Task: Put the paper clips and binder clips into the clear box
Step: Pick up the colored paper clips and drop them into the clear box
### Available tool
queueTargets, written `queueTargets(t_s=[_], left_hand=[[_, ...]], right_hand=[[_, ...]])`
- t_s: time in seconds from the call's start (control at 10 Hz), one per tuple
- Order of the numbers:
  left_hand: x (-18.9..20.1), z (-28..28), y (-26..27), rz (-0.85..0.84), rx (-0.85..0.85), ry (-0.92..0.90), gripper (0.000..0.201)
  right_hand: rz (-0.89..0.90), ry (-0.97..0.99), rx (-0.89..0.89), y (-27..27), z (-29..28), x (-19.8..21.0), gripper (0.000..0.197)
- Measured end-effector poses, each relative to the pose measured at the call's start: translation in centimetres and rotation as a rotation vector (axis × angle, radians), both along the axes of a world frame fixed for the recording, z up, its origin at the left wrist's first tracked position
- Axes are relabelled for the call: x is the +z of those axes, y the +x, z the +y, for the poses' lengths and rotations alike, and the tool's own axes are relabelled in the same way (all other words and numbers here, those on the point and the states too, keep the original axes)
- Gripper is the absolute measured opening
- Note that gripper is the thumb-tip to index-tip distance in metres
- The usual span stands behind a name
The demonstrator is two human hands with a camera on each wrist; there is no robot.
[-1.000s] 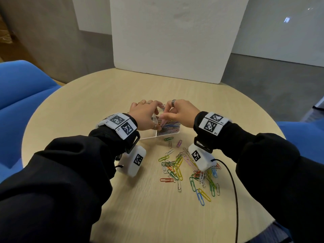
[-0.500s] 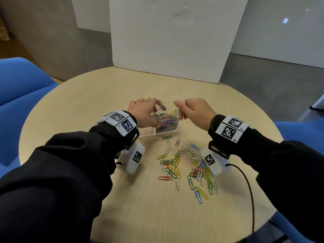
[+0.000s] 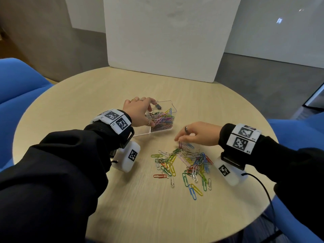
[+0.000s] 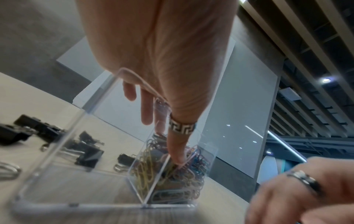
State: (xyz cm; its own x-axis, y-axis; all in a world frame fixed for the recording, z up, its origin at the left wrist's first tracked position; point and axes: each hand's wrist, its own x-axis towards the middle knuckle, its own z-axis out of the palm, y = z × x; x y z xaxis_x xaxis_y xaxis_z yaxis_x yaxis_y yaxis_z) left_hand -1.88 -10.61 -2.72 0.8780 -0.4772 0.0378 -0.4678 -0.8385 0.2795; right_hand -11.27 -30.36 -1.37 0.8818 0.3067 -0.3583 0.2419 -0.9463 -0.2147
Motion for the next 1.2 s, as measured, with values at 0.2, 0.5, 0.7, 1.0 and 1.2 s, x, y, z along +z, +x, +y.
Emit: queueTargets(t_s=[0.2, 0.5, 0.7, 1.0, 1.2], left_hand=[[0.0, -0.1, -0.2, 0.002, 0.001, 0.002, 0.073], [0.0, 0.0, 0.0, 0.006, 0.003, -0.002, 0.073], [-0.1, 0.0, -0.1, 0.008, 0.003, -0.007, 0.072], [0.0, -0.1, -0.2, 0.011, 0.002, -0.011, 0.071], [0.1, -0.1, -0.3, 0.006, -0.003, -0.018, 0.071]], right_hand=[[0.041, 0.001, -0.121, 1.1, -0.6, -1.5, 0.035], [0.161, 0.025, -0.048, -1.3, 0.8, -2.5, 0.056], [0.116, 0.096, -0.044, -1.9, 1.0, -2.5, 0.051], [0.075, 0.127, -0.079, -1.5, 1.4, -2.7, 0.033], [0.081, 0.129, -0.108, 0.1, 1.5, -2.6, 0.030]])
